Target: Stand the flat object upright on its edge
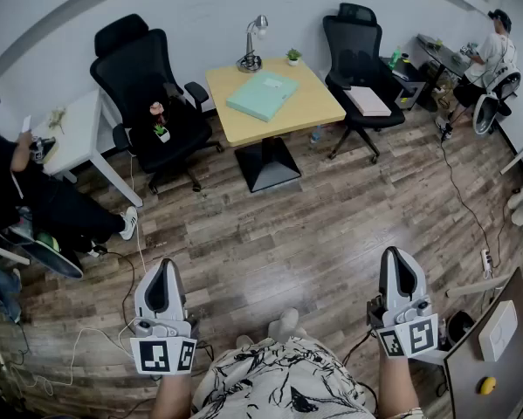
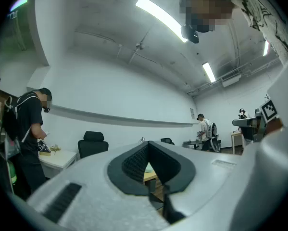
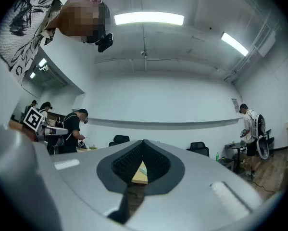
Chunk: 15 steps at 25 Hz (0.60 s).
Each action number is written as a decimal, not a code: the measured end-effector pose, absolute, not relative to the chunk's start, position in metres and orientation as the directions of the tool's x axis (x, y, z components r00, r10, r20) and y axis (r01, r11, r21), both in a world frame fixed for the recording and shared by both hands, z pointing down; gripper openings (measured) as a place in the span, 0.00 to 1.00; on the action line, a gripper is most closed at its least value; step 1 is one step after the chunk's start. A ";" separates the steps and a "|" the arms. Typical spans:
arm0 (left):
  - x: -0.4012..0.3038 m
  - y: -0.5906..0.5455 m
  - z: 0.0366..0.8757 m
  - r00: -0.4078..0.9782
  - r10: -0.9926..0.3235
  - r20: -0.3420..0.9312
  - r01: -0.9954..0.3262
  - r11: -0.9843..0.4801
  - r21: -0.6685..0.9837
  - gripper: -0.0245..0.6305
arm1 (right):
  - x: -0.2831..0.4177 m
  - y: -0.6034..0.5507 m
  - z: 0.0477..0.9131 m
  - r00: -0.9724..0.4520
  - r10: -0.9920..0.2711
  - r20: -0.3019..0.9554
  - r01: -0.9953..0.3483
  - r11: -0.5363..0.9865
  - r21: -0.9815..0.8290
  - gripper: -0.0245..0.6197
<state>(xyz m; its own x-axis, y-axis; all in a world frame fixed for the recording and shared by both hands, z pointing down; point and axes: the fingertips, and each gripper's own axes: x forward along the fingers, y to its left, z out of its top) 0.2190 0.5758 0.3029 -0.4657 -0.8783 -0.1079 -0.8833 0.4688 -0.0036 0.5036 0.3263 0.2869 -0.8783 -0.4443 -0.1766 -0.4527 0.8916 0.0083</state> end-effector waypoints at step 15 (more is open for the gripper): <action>0.225 0.566 0.301 -0.433 -0.894 -0.112 -0.901 0.434 0.021 0.04 | 0.504 0.324 0.278 -0.872 -0.436 -0.224 -0.442 0.897 -0.023 0.05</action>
<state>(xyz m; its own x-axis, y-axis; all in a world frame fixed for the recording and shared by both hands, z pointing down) 0.2250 0.5665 0.3015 -0.4335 -0.8942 -0.1116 -0.9007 0.4340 0.0205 0.5038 0.3240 0.2777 -0.8719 -0.4357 -0.2236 -0.4422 0.8966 -0.0229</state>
